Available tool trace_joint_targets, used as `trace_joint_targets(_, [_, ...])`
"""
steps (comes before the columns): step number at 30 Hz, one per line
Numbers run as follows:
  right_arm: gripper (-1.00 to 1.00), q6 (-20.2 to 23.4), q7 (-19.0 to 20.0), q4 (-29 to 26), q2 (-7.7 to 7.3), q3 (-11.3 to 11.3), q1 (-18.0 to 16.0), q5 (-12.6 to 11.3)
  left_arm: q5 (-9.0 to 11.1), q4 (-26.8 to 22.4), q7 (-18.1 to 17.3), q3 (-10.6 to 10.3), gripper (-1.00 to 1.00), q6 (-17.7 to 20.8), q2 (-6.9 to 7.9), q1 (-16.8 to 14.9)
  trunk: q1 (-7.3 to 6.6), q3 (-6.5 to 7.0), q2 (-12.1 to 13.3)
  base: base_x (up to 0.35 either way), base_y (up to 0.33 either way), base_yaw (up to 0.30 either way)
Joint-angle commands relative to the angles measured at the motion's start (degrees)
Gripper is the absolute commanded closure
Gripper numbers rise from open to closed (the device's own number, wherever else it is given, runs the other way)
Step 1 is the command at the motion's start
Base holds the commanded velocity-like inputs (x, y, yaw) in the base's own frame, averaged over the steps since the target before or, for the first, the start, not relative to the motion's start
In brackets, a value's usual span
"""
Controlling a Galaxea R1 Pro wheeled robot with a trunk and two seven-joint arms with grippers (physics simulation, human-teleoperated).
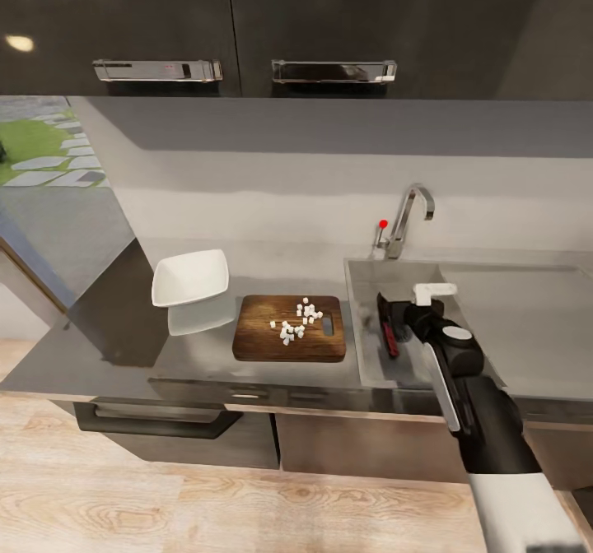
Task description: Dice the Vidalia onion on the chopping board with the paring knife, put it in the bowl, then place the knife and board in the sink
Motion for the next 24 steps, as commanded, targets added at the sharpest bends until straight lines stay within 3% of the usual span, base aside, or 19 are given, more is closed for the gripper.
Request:
trace_joint_targets(1, [-1.0, 0.5, -0.4, -1.5, -0.06, 0.2, 0.7, -0.1, 0.6, 0.0, 0.1, -0.1, -1.0, -0.1, 0.03, 0.0, 0.03, -0.08, -0.1, 0.0, 0.0, 0.0])
trace_joint_targets(7, [-1.0, 1.0, -0.4, -5.4, 0.18, 0.4, 3.6, -0.2, 0.6, -0.1, 0.1, 0.0, -1.0, -0.1, 0.03, 0.0, 0.03, -0.08, -0.1, 0.0, 0.006, 0.0])
trace_joint_targets(19, [-1.0, 1.1, -0.5, -4.8, 0.26, 0.3, 3.9, -0.2, 0.6, -0.1, 0.1, 0.0, -1.0, -0.1, 0.03, 0.0, 0.03, -0.08, -0.1, 0.0, 0.269, 0.0])
trace_joint_targets(24, [-1.0, 0.9, -0.7, -2.4, 0.28, 0.3, 3.9, -0.1, 0.6, -0.1, 0.1, 0.0, -1.0, -0.1, 0.03, 0.0, 0.03, -0.08, -0.1, 0.0, 0.066, 0.0])
